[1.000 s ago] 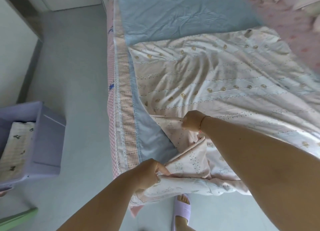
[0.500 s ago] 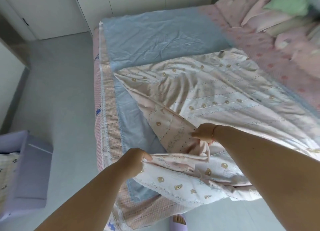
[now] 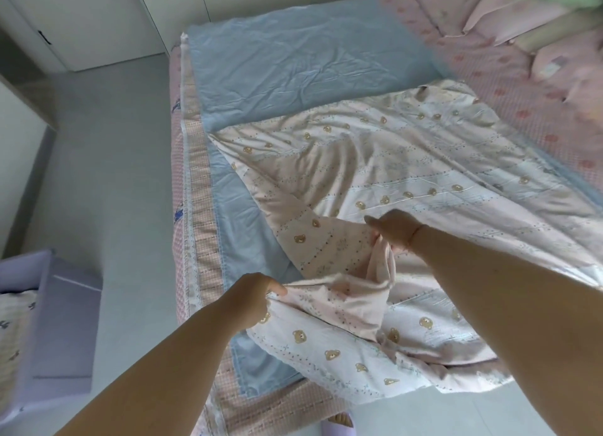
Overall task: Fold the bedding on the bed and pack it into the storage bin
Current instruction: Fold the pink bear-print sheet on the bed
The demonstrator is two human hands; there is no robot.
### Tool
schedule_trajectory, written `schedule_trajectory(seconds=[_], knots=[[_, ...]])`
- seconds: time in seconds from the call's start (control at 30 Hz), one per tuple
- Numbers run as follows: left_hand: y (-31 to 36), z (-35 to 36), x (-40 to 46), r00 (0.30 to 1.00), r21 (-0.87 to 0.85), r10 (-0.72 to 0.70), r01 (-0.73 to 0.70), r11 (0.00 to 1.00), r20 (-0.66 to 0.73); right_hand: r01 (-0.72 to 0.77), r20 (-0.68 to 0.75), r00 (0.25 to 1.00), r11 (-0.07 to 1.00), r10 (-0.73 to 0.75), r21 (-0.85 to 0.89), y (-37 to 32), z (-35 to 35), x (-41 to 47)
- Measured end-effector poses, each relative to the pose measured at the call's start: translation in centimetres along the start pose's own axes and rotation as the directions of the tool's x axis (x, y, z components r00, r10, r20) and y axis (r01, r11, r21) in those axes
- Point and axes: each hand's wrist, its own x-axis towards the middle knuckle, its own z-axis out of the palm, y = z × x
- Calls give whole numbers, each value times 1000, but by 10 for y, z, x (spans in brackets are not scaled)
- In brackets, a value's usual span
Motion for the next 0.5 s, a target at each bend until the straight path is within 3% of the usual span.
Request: schedule_trajectory(seconds=[0.1, 0.2, 0.37, 0.5], knots=[[9, -15, 11, 998, 24, 60, -60, 998, -28, 84, -140, 988, 992, -70, 97, -17, -41, 4], [14, -34, 25, 989, 117, 143, -138, 984, -43, 88, -173, 983, 990, -69, 106, -23, -78, 2], [12, -76, 49, 975, 213, 173, -141, 967, -138, -29, -51, 999, 978, 19, -207, -5, -112, -13], [15, -103, 68, 961, 196, 190, -151, 969, -200, -93, -57, 995, 925, 77, -367, 14, -126, -26]])
